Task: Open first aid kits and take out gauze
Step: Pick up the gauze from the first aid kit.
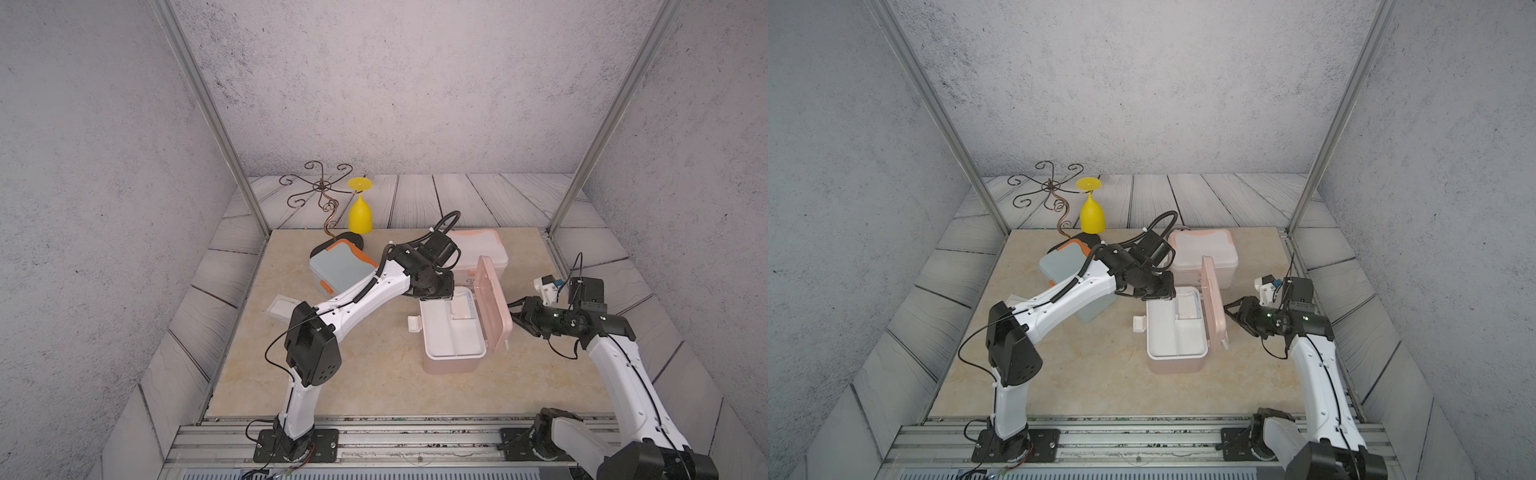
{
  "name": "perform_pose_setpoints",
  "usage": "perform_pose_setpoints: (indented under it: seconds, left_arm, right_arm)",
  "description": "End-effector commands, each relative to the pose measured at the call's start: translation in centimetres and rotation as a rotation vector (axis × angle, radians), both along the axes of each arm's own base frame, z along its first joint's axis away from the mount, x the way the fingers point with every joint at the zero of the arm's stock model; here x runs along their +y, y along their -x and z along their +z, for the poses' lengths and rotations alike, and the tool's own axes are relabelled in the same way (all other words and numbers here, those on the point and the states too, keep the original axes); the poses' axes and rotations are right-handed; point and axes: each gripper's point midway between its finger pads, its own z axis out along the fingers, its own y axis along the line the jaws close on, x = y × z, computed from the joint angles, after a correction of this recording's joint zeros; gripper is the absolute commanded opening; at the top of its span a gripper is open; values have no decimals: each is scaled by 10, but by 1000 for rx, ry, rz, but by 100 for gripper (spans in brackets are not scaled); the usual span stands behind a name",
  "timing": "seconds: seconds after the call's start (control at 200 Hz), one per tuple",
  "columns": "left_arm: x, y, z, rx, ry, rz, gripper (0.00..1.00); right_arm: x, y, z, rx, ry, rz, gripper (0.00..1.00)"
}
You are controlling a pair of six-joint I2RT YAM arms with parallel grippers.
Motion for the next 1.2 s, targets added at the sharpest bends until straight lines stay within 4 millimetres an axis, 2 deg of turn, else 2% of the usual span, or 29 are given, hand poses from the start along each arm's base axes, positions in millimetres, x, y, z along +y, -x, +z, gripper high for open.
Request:
perform_pose_setpoints:
  seconds: [0.0, 0.265, 0.415, 0.661, 0.761, 0.981, 1.106, 1.196]
  left_arm:
    - [3, 5, -14, 16, -84, -16, 40]
    - [-11, 2, -32, 21, -148, -52, 34]
    - [-15, 4, -45, 55, -171, -68, 22]
    - [-12, 4, -34, 34, -164, -66, 0]
    - [-13, 4, -23, 20, -137, -64, 0]
    - [-8, -2, 24, -77, -69, -49, 0]
    - [8, -5, 50, -124, -49, -18, 0]
    - [32, -5, 60, -144, -61, 38, 0]
  right_arm:
    - [0, 1, 11, -42, 18, 6, 45]
    - [0, 3, 11, -45, 22, 4, 45]
    - [0, 4, 12, -46, 25, 4, 45]
    - [0, 4, 11, -45, 23, 5, 45]
    - [0, 4, 10, -43, 24, 5, 45]
    - [0, 3, 9, -38, 23, 6, 45]
    - [-1, 3, 8, -35, 26, 5, 45]
    - [-1, 3, 9, -36, 28, 4, 45]
